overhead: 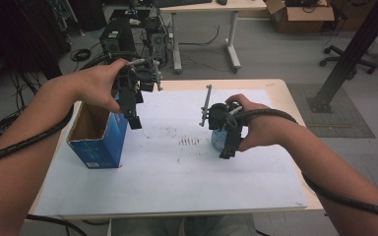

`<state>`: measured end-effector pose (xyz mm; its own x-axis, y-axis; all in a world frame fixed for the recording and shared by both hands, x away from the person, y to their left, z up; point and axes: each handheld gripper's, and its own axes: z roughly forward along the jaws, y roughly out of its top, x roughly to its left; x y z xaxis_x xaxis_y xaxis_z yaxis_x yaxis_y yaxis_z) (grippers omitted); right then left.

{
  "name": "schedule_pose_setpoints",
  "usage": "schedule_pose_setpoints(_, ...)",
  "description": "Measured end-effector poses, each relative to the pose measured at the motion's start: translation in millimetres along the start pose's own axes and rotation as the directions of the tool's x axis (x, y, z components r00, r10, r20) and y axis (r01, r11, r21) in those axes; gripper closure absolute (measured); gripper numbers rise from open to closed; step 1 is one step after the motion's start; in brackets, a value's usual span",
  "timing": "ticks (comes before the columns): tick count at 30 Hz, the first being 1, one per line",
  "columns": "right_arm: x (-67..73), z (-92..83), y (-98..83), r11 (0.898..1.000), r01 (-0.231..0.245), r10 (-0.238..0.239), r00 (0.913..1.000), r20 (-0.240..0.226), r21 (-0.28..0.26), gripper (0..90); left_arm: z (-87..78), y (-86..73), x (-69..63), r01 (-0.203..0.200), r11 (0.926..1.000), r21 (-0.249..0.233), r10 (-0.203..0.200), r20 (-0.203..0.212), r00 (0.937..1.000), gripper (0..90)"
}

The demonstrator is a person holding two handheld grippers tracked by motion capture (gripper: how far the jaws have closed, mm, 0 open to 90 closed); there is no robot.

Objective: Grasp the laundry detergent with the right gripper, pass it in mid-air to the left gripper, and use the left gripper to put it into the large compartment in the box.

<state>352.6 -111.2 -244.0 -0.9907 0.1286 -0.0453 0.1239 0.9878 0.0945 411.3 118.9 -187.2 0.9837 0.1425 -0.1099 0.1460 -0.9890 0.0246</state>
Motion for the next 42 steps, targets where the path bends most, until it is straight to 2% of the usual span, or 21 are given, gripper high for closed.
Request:
schedule_pose_setpoints(11, 9.5, -4.9, -4.8, 0.999, 0.009, -0.009, 0.9999, 0.005, -0.035, 0.1, 4.2, 6.2, -1.9, -0.01, 0.9999, 0.005, 0.01, 0.006, 0.9999, 0.2)
schedule_pose_setpoints(25, 11.4, 6.4, -35.8, 0.994, -0.047, 0.045, 0.9987, -0.024, -0.096, 0.2, 9.2, 5.9, 1.4, -0.005, 0.9999, 0.014, 0.005, 0.012, 0.9999, 0.2)
schedule_pose_setpoints(42, 8.3, 20.3, -75.5, 0.975, -0.14, 0.134, 0.99, -0.044, -0.173, 0.2, 7.4, 5.4, 0.7, -0.01, 0.9999, 0.012, 0.01, 0.006, 0.9999, 0.2)
